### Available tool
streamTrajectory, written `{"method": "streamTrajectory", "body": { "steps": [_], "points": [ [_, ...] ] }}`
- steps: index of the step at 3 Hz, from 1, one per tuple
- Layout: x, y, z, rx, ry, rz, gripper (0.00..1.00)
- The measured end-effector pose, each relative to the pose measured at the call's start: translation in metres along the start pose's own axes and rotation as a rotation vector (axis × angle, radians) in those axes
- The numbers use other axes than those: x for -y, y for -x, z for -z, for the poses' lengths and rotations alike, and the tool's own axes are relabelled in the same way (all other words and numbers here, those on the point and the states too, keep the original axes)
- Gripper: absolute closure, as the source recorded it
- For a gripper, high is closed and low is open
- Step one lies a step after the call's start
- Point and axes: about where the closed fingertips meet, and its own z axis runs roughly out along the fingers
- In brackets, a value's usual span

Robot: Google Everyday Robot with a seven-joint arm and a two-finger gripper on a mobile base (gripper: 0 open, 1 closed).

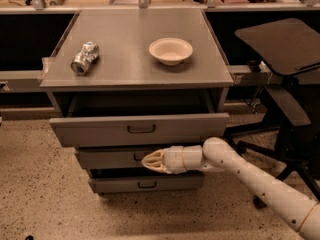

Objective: Close top drawer

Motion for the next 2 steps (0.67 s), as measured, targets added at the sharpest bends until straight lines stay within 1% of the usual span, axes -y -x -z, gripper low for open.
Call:
{"method": "streamTrajectory", "body": {
  "steps": [1, 2],
  "points": [
    [0.029, 0.006, -0.015, 0.012, 0.021, 0.034, 1.00],
    [0.044, 0.009, -0.024, 0.019, 0.032, 0.049, 1.00]
  ]
}}
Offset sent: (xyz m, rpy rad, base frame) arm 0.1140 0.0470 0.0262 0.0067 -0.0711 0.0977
